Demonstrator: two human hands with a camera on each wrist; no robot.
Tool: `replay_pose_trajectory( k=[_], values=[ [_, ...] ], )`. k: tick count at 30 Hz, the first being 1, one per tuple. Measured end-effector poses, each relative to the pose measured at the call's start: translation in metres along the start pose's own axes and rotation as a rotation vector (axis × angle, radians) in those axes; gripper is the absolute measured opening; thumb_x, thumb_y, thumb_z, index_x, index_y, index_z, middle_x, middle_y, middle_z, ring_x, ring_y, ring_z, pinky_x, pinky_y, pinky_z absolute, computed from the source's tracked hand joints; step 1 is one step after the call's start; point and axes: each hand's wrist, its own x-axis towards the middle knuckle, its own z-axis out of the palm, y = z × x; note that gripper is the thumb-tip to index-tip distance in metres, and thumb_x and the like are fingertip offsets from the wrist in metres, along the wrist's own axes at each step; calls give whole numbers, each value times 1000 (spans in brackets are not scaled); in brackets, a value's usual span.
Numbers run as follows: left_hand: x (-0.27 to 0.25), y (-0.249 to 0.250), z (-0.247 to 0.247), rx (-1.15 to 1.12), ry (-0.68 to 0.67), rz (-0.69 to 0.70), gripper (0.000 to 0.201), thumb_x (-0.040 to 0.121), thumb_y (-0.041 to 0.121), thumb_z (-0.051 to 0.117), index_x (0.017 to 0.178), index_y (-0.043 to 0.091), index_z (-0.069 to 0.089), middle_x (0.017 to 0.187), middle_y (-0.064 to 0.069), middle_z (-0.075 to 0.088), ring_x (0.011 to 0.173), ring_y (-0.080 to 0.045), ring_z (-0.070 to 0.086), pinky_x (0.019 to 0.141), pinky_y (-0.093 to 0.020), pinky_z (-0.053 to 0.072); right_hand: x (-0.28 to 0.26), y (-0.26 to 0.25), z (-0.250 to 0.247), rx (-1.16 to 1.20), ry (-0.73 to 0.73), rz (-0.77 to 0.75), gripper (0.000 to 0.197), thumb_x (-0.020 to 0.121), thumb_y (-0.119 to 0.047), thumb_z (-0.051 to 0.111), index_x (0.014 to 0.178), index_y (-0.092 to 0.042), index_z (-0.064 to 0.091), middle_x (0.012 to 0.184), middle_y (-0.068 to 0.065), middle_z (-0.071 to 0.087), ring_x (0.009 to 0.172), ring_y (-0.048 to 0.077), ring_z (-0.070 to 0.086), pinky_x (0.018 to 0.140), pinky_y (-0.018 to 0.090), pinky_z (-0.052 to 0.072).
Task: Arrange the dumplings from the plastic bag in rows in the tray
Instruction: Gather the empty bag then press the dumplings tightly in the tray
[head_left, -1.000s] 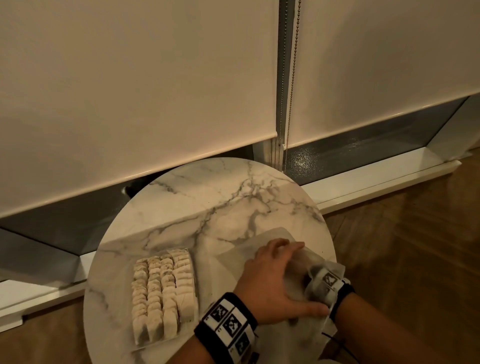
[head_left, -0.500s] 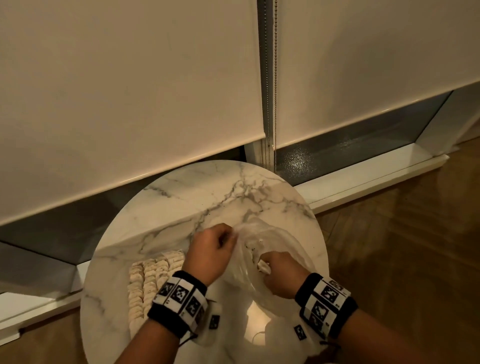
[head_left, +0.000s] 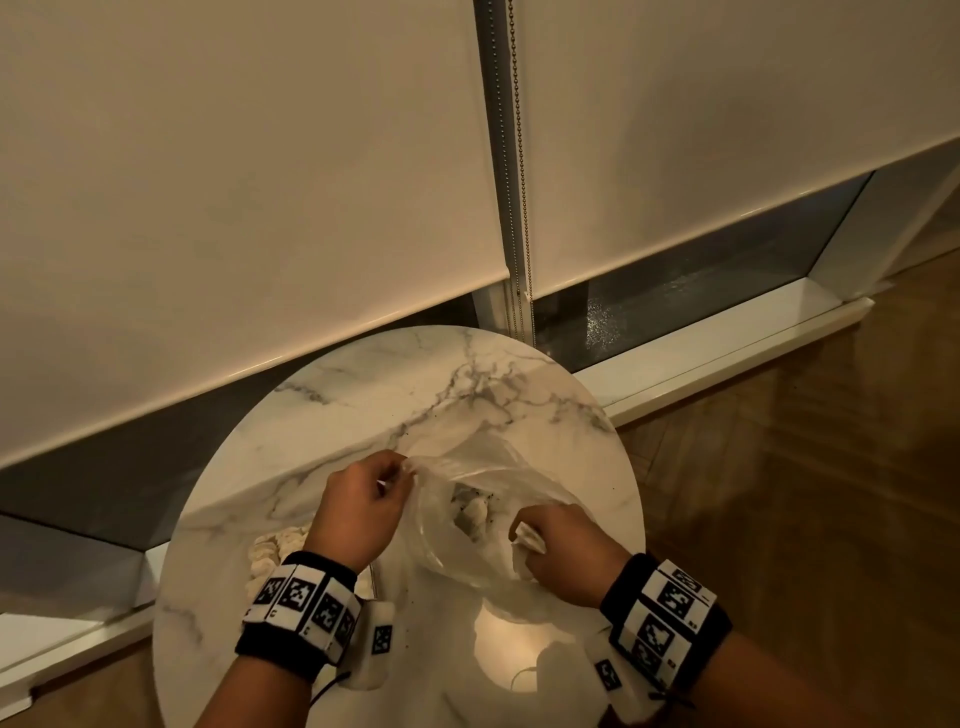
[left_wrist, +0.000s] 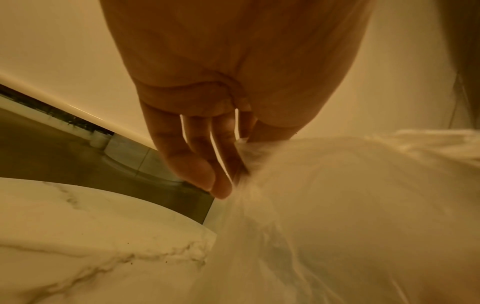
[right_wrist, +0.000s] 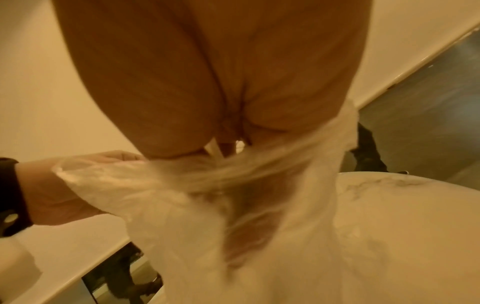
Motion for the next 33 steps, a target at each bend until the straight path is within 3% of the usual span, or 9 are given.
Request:
replay_pose_trajectory(
  k=[6,11,14,16,18,21,24,28,33],
  values=[
    [-5,9,5,-55,-43,11,23,92,23,64,71,31,62,62,13,62,54,-9,56,57,-31,47,0,-6,1,62,-14,40,18,80,-9,51,88,-12,67,87,4,71,81,20,65,76,33,53],
    [-7,26,8,-91,-86,27,15,93,24,64,80,27,69,69,11,67,61,-9,59,61,-28,48,28,-21,5,33,-148,93,12,83,-8,56,76,-16,60,89,9,70,86,26,67,74,32,54],
    [-10,33,7,-108,-98,39,15,93,22,64,80,27,69,69,10,67,60,-12,60,60,-26,47,56,-26,10,40,-225,185,22,90,-16,56,72,-28,51,95,7,63,94,27,65,86,37,55],
    [-13,37,6,-107,-109,47,15,93,23,64,81,29,70,71,13,68,60,-13,61,60,-27,48,76,-21,18,31,-300,199,7,94,-24,53,92,-24,59,105,7,60,104,29,63,96,41,52],
    [-15,38,5,-115,-118,42,15,95,26,63,83,29,72,73,18,68,60,-12,62,59,-24,49,96,-9,27,-27,-341,226,34,93,-40,51,123,-25,59,124,3,62,108,27,63,95,39,52],
    [-18,37,6,-133,-123,17,14,95,26,64,84,28,72,72,19,67,60,-10,61,55,-15,45,116,10,41,-87,-362,229,48,94,-47,48,140,-34,47,138,-3,54,112,24,60,96,34,48],
    [-18,34,6,-123,-118,-4,14,95,24,64,84,27,71,72,17,67,61,-9,61,56,-15,44,126,8,48,-106,-371,240,50,100,-40,41,148,-30,38,149,0,44,129,28,50,108,40,41],
    [-16,31,5,-113,-111,-13,14,95,21,63,83,25,71,74,13,68,62,-9,60,55,-10,41,133,-10,50,-147,-402,225,51,102,-13,45,151,-8,32,156,14,33,142,29,34,118,37,25],
    [-11,31,2,-101,-109,-12,13,94,22,64,84,27,71,73,13,68,61,-5,59,55,-8,38,124,-29,42,-178,-338,241,42,100,-6,48,142,-2,44,146,19,47,135,32,45,108,37,36]
  ],
)
